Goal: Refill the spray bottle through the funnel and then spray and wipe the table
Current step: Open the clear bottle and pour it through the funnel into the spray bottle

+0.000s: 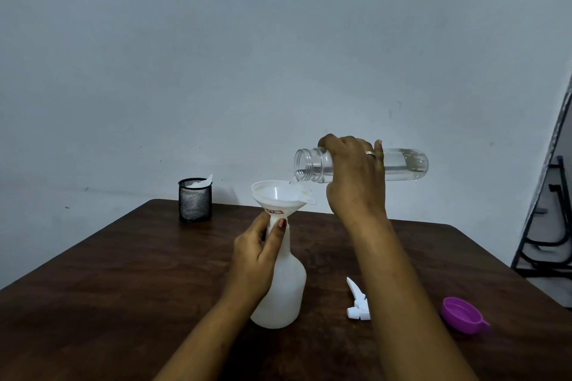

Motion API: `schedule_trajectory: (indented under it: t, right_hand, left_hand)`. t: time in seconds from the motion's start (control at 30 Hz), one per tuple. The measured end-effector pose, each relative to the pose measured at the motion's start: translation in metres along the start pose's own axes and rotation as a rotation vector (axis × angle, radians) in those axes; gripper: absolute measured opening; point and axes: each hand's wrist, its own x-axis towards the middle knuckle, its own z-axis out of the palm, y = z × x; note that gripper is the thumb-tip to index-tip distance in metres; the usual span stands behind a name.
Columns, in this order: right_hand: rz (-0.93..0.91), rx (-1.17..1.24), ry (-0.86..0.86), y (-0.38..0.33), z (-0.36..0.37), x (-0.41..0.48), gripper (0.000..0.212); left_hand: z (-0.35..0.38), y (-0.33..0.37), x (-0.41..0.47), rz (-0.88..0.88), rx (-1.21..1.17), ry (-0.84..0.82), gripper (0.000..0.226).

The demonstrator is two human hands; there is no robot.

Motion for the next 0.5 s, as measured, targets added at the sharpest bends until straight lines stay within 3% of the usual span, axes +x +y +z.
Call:
schedule_trajectory:
  t: [0.5]
  right_hand:
    - [-0.002,-0.004,0.01,-0.0003,-0.0015,0.0001,0.061]
  left_hand:
    - [-0.0006,-0.0002,0.0001,0.002,-0.015,-0.008,0.035]
